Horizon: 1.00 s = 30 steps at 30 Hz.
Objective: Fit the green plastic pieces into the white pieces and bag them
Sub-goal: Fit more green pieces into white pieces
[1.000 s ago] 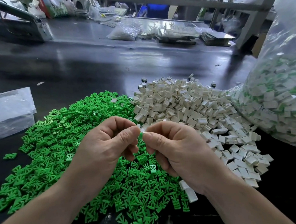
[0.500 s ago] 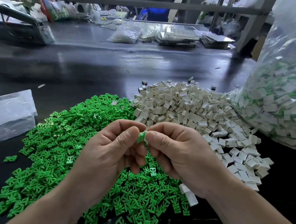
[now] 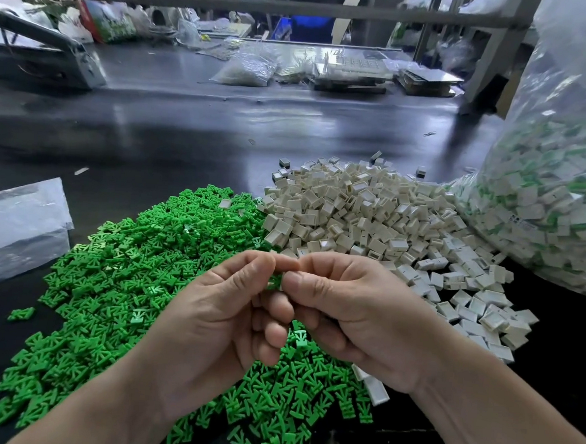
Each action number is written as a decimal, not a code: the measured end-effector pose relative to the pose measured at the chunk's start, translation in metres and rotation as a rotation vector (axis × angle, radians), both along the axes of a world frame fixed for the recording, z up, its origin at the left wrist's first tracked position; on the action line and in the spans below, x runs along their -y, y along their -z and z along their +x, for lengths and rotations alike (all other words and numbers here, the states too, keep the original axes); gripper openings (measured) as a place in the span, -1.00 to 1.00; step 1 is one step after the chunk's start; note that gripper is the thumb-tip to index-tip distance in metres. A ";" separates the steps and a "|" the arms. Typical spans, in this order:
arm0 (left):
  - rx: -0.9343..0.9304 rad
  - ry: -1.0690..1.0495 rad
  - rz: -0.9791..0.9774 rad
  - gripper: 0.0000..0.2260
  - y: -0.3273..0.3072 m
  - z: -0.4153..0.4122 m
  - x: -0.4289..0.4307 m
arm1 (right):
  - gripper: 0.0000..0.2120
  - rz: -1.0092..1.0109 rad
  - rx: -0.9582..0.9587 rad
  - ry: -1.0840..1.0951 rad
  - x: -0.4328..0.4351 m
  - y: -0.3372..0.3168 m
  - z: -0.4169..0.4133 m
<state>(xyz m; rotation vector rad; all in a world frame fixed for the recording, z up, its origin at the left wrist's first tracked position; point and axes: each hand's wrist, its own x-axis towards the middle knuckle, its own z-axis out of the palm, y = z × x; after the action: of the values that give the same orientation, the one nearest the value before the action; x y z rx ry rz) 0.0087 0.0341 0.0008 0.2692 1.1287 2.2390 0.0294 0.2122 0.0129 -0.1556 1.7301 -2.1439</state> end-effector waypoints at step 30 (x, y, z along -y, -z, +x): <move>-0.038 -0.110 -0.019 -0.89 -0.003 0.007 -0.010 | -0.83 -0.102 0.012 0.043 0.011 0.006 0.004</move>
<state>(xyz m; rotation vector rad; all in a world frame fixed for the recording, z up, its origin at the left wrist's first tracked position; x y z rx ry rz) 0.0158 0.0443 0.0041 0.2482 1.2108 2.3262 0.0334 0.2015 0.0065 -0.1336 1.6326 -2.2600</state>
